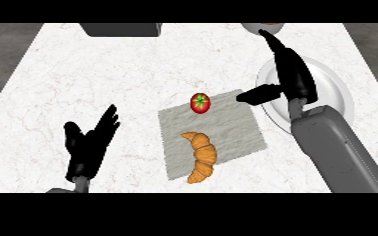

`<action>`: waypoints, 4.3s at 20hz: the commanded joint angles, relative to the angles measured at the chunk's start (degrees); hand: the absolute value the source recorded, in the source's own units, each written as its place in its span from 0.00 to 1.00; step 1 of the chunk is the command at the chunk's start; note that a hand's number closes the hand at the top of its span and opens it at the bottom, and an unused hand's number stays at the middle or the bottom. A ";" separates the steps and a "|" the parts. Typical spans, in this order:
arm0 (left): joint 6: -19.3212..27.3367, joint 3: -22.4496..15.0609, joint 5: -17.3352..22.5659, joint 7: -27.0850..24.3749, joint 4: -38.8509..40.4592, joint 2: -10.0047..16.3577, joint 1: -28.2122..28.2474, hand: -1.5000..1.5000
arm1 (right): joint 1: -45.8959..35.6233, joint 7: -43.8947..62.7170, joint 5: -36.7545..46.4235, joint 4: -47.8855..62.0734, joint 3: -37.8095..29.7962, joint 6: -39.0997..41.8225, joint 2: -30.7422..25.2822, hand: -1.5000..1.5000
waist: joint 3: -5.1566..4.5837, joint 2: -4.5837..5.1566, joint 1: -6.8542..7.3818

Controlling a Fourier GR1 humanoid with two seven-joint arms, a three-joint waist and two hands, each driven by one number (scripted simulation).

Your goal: Pick the tomato from the placemat and place it in the plate

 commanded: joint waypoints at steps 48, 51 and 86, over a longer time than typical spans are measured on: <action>-6.30 6.60 -6.96 3.76 0.08 -5.32 -2.44 0.50 | -14.57 11.74 7.23 39.92 10.90 2.58 18.90 0.00 | 0.16 0.49 0.67; -4.24 5.09 -7.17 7.16 -6.30 -6.31 -0.02 0.50 | -15.18 8.83 7.48 41.97 14.05 5.83 18.90 1.00 | 0.18 0.47 1.01; -5.86 6.31 -8.30 3.47 -1.68 -7.29 2.29 0.50 | -37.41 53.74 42.23 58.17 6.85 -46.08 16.43 1.00 | 0.09 -0.21 -0.02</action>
